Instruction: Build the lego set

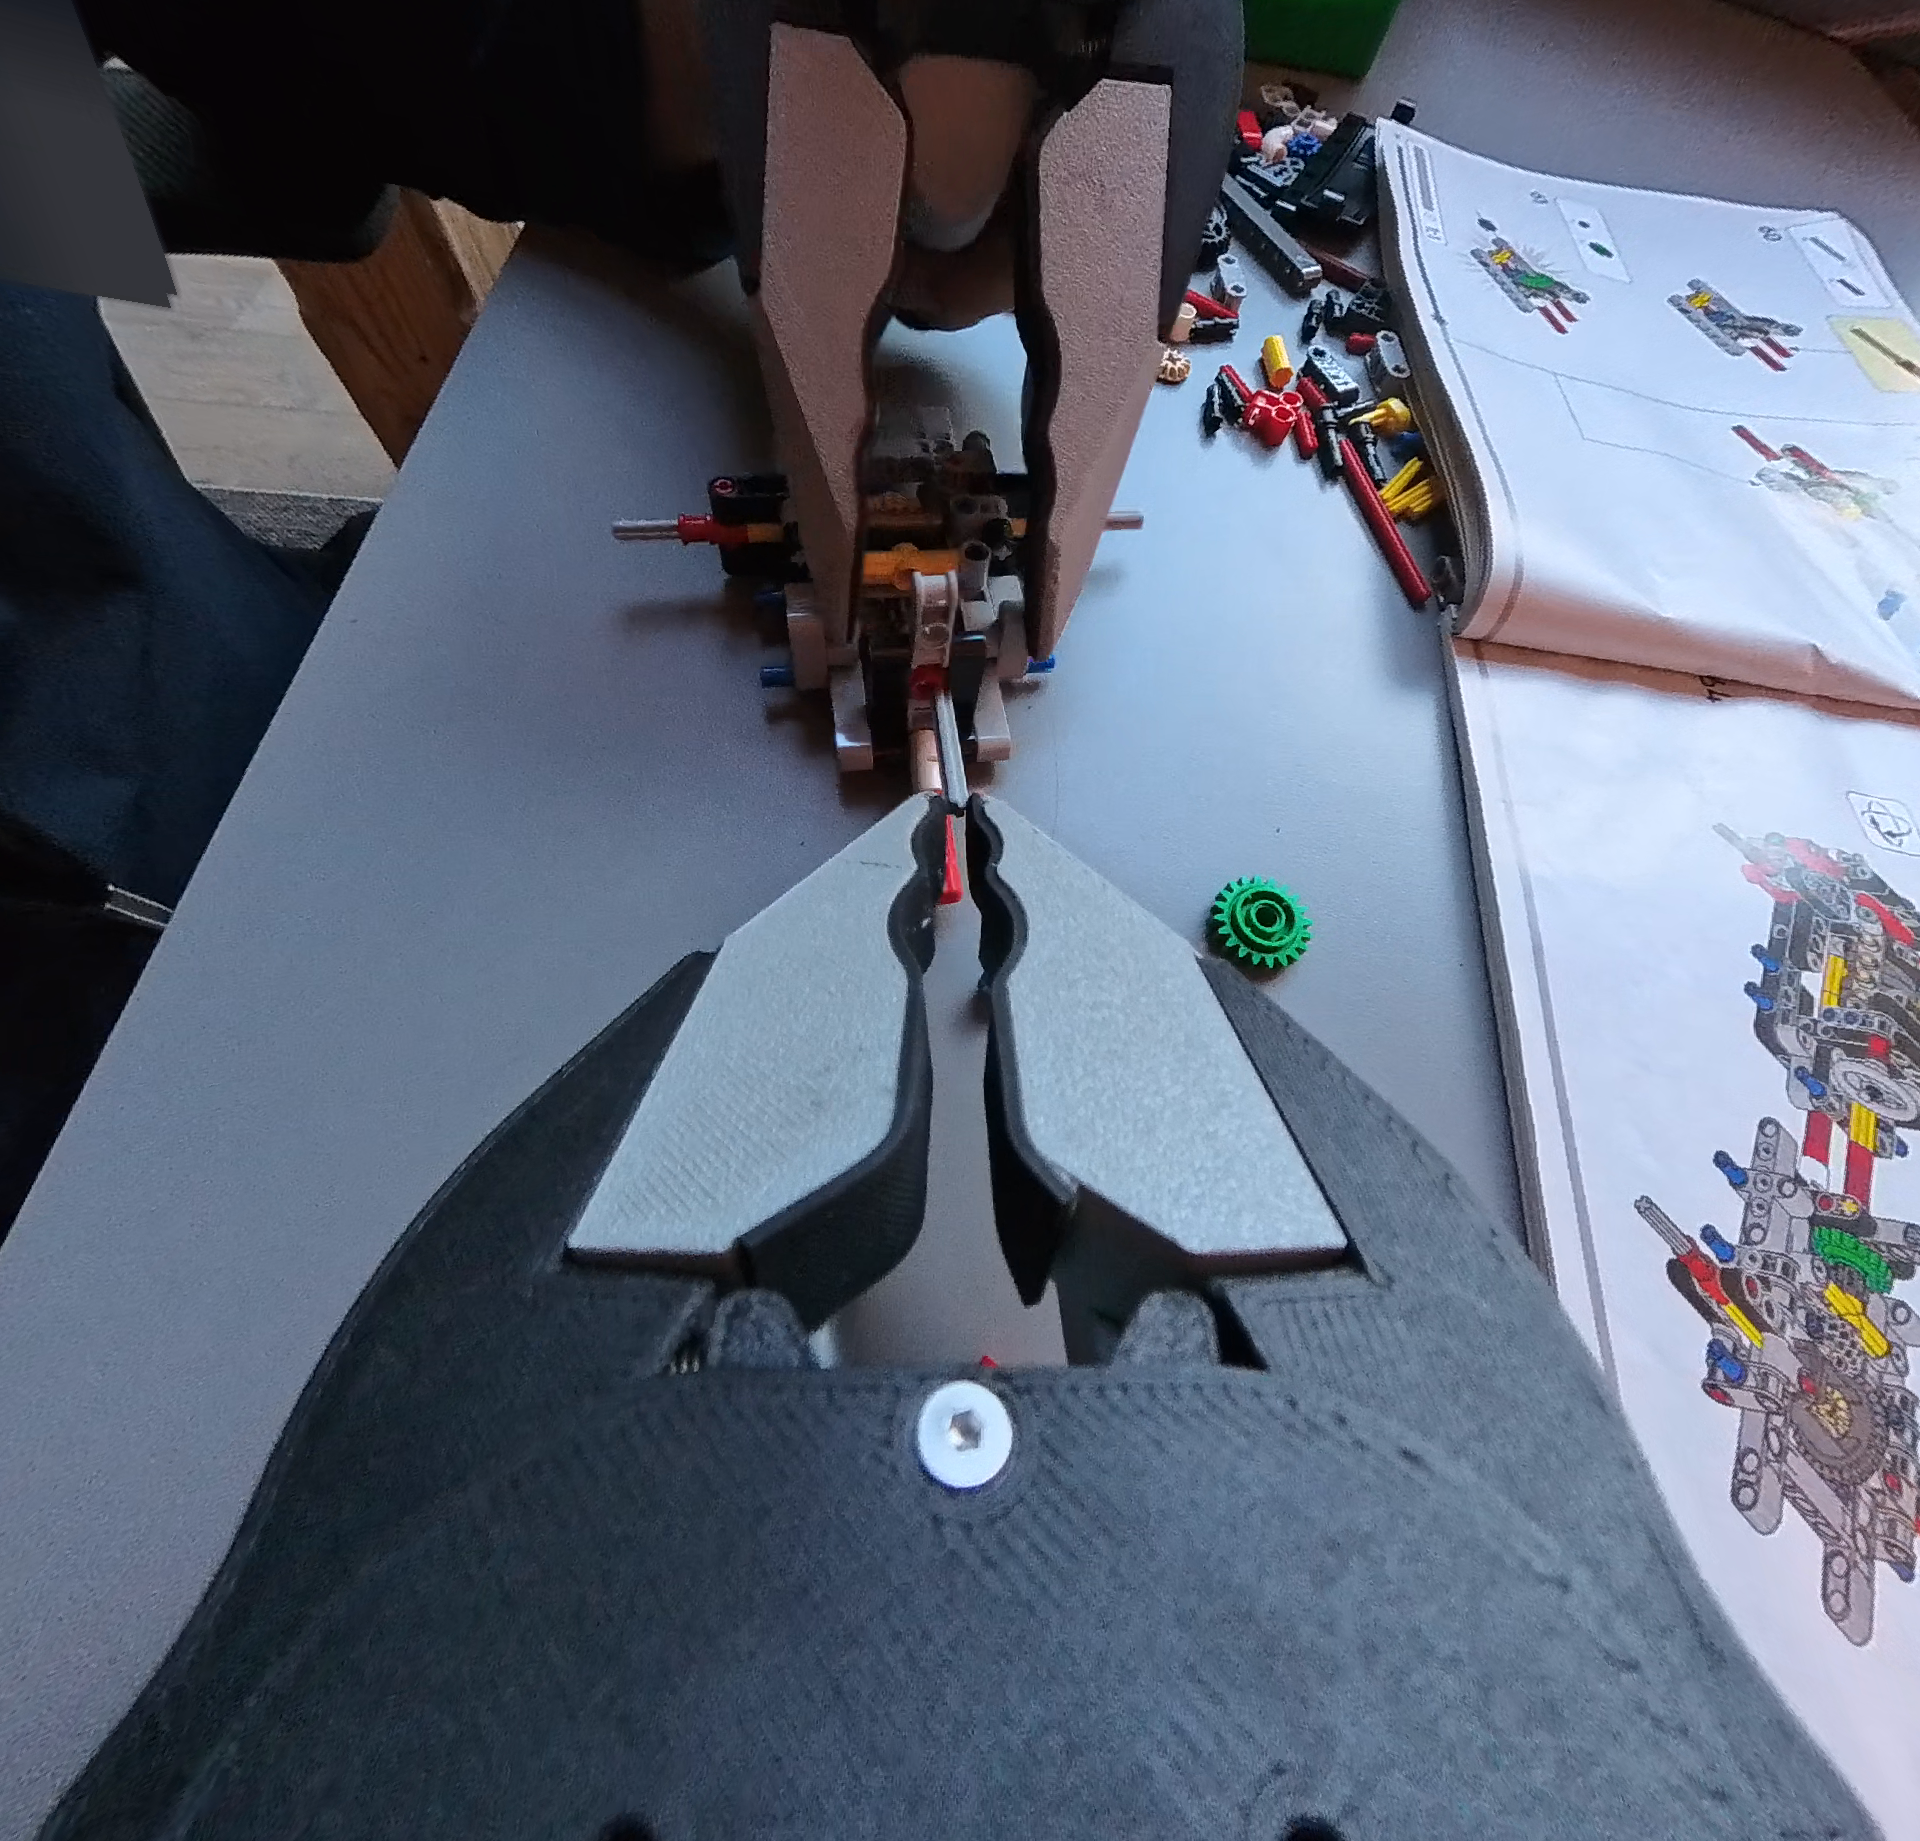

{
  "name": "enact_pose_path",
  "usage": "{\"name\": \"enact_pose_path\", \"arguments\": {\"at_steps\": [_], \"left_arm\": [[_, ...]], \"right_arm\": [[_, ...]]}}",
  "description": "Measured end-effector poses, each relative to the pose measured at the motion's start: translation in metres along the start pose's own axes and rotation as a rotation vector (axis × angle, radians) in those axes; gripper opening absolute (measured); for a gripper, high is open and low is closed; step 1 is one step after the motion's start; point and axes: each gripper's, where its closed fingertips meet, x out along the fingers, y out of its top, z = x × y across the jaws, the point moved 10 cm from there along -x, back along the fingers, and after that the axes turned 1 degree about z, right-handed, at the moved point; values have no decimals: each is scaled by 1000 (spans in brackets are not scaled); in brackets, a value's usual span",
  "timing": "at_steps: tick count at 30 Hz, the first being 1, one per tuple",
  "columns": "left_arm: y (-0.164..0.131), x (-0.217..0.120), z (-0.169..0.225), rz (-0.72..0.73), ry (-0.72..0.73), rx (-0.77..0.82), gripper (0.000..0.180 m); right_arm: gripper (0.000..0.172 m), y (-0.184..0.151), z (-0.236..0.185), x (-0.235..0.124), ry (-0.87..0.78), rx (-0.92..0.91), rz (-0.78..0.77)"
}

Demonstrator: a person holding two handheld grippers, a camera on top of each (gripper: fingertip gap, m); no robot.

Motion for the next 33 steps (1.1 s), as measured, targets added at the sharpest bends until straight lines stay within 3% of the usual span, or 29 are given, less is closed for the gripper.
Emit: {"name": "enact_pose_path", "arguments": {"at_steps": [19, 33], "left_arm": [[11, 7, 6, -32, 26, 19, 27], [9, 5, 6, -10, 1, 35, 21]], "right_arm": [[0, 0, -3, -2, -1, -15, 17], [0, -1, -10, 8, 51, -85, -65]]}}
